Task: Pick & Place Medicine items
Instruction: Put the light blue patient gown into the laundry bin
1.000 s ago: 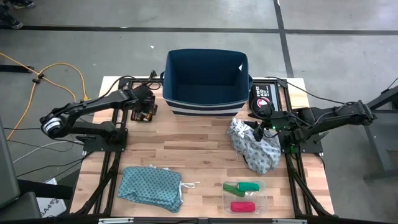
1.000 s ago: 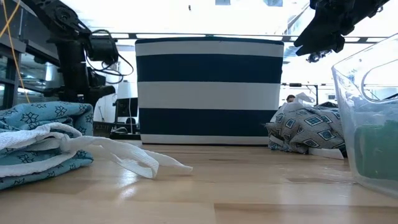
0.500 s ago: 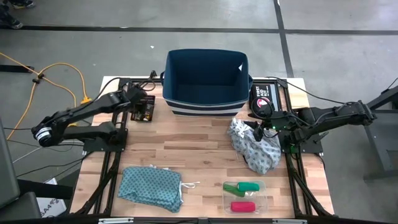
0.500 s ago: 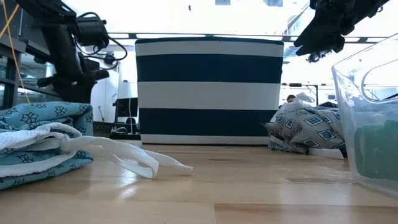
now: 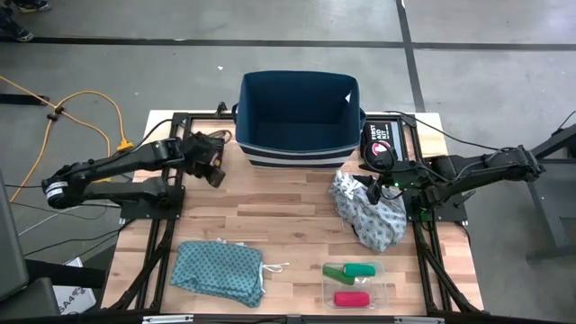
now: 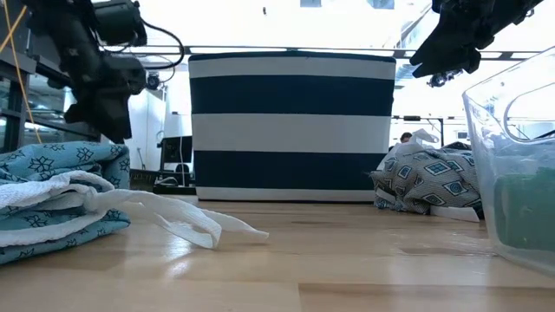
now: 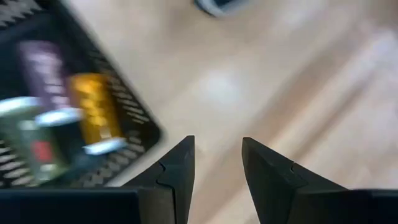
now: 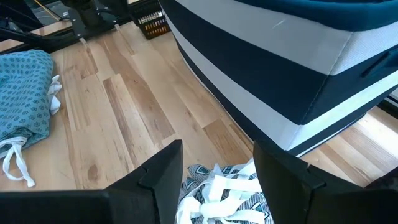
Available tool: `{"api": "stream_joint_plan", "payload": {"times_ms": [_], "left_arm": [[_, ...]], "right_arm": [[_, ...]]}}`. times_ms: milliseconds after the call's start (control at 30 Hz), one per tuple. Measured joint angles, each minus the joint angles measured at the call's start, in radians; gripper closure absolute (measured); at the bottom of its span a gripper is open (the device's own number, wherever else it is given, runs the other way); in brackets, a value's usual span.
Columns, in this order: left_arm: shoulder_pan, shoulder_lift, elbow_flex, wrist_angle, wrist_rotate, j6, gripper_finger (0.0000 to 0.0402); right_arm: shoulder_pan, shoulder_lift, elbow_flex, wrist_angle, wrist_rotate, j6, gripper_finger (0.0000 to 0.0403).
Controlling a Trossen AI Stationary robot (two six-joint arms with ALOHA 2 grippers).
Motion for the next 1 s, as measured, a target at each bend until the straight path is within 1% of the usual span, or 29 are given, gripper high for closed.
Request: {"api": "stream_joint_plan", "payload": {"times_ms": [167, 267, 467, 700, 867, 1000], "left_arm": [[-0.114, -0.002, 0.000, 0.008, 0.096, 0.038, 0.0275], [-0.179, -0.002, 0.000, 0.015, 0.125, 0.049, 0.0275], [-0.279, -0.002, 0.000, 0.044, 0.127, 0.043, 0.0275], [-0.350, -0.002, 0.000, 0.081, 0.127, 0.024, 0.0275], [-0.394, 0.003, 0.000, 0.087, 0.126, -0.031, 0.0275], [-0.452, 0.013, 0.000, 0.087, 0.118, -0.074, 0.0275]], "right_arm": [[0.000, 0.000, 0.000, 0.000, 0.000, 0.000, 0.0219], [0.000, 0.000, 0.000, 0.000, 0.000, 0.000, 0.0219], [0.000, 0.000, 0.000, 0.000, 0.000, 0.000, 0.0219], [0.000, 0.000, 0.000, 0.000, 0.000, 0.000, 0.0219], [0.000, 0.000, 0.000, 0.000, 0.000, 0.000, 0.0219], [0.000, 0.000, 0.000, 0.000, 0.000, 0.000, 0.0219]]}}
